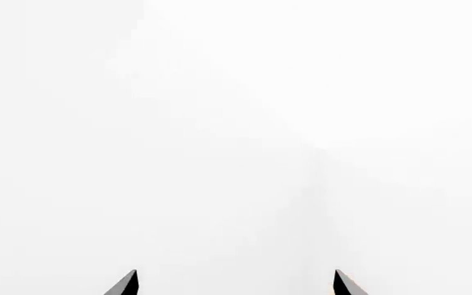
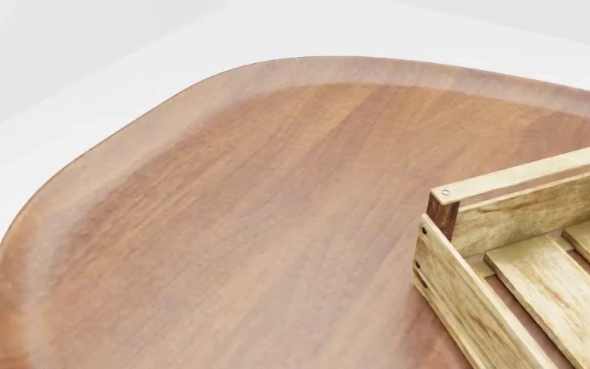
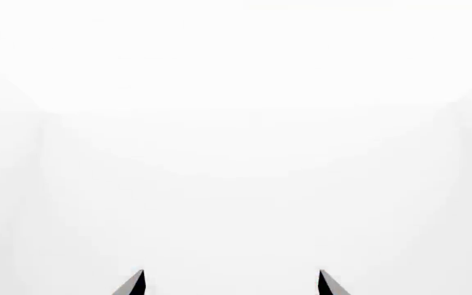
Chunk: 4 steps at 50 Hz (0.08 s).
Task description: Pick up the salad dressing and put it in the tray.
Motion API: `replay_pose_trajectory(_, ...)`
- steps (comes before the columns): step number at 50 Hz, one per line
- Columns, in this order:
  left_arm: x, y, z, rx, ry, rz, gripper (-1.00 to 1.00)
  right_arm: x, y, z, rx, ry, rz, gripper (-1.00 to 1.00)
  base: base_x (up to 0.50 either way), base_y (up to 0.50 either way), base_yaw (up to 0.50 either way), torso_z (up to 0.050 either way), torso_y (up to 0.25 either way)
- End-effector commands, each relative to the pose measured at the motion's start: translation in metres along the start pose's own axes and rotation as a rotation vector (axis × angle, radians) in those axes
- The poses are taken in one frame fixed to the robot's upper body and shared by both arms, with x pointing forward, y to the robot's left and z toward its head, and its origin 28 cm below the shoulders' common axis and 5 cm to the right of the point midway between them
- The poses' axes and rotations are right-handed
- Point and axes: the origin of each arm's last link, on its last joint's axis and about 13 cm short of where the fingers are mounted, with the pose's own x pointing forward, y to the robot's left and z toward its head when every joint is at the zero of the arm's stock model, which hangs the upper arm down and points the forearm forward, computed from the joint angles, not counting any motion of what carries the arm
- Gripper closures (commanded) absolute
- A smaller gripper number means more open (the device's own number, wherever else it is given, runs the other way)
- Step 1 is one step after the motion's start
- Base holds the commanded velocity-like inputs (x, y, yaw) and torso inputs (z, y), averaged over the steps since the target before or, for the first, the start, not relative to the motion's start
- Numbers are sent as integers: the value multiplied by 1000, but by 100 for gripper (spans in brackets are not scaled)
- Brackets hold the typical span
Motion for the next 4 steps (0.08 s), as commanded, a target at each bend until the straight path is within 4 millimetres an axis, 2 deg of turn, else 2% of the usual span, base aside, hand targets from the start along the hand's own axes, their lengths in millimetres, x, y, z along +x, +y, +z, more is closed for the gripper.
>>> replay_pose_trajectory(1,1,5,22,-25,-171,94,-100,-13,-4,32,113,-215,-53,-100,0,0,0,0,0)
replay_pose_trajectory(4,0,5,24,-37,-184,96,-100,-17,-4,36,135,-291,-75,-100,0,0,0,0,0)
